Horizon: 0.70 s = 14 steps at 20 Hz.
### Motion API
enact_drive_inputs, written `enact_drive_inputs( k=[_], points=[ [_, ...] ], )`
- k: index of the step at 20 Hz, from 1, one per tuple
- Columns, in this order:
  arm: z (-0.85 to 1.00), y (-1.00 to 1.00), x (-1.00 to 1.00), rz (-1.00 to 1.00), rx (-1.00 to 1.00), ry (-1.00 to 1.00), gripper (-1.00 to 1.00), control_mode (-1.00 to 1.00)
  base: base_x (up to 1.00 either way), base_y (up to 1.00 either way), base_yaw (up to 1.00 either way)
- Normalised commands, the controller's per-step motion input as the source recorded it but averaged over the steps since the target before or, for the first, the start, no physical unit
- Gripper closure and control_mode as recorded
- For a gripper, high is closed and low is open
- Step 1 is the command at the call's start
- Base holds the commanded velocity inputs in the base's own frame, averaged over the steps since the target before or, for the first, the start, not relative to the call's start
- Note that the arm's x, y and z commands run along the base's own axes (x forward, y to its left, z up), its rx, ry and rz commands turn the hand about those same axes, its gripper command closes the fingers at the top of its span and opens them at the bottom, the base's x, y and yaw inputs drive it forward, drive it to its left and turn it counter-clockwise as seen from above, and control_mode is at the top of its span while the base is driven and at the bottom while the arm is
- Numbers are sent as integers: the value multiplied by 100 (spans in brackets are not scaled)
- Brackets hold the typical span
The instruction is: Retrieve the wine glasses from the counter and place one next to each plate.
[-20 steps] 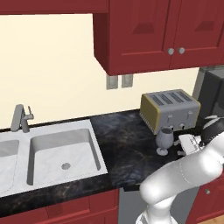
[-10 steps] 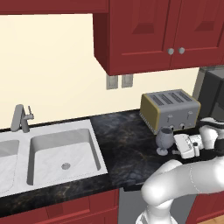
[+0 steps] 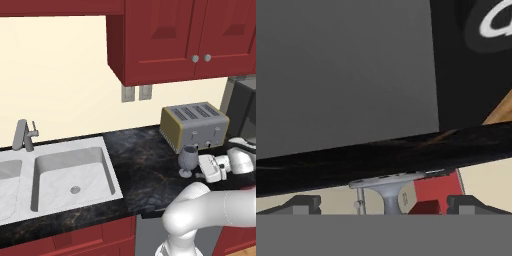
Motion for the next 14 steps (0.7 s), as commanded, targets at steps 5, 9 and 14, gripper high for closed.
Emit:
enact_drive_inputs(
  k=[5, 9, 14],
  points=[
    [-2, 15, 1, 0, 0, 0, -100, -100, 0, 0, 0],
    [0, 12, 1, 0, 0, 2, -100, -100, 0, 0, 0],
    [0, 2, 0, 0, 0, 10, -100, -100, 0, 0, 0]
  ],
)
